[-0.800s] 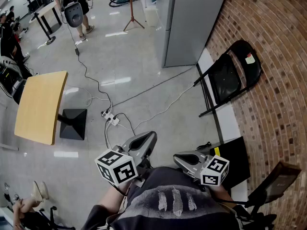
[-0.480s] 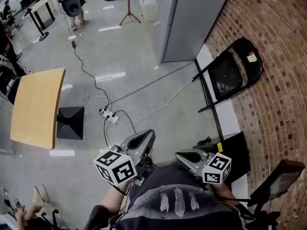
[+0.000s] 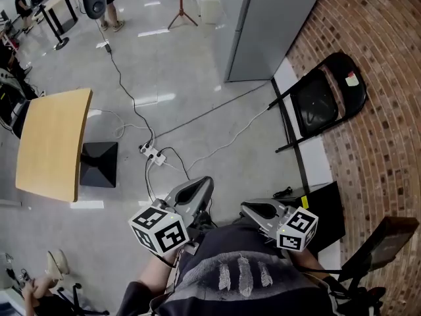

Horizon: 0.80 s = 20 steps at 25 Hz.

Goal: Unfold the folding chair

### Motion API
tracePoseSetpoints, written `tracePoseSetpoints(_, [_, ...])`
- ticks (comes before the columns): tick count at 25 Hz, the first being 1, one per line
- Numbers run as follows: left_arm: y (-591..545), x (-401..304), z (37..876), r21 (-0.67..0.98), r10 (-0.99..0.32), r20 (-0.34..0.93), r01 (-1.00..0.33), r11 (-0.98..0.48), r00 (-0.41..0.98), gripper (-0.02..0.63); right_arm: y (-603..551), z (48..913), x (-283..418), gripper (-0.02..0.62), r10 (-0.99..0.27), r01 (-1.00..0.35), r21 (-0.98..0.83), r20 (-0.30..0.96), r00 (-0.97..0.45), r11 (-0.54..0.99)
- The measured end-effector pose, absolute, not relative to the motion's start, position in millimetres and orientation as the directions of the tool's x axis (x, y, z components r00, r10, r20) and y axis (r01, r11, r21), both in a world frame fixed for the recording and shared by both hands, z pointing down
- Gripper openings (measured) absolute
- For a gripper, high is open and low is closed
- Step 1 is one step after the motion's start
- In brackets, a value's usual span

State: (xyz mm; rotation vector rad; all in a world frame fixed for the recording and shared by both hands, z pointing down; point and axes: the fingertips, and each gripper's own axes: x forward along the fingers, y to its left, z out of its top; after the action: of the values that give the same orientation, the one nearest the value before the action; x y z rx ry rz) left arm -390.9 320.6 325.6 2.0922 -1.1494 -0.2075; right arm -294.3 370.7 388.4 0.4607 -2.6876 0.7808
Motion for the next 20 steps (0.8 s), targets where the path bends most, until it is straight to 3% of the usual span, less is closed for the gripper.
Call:
tracePoseSetpoints(6, [301,-371,316,0.637,-0.801,0.226,-0.707,-0.309,0.554,0.003,349,382,-280,0.002,-0.214,-0.349,-0.47,0.317,-0.924,0.811])
tracePoseSetpoints(20, [230,-194,310,0.563,-0.731,0.309,-0.737,-0.375,0.609,0.003,273,382,-122,0.002,-0.307,-0.336,-0.567,0.15,-0.94,0.752])
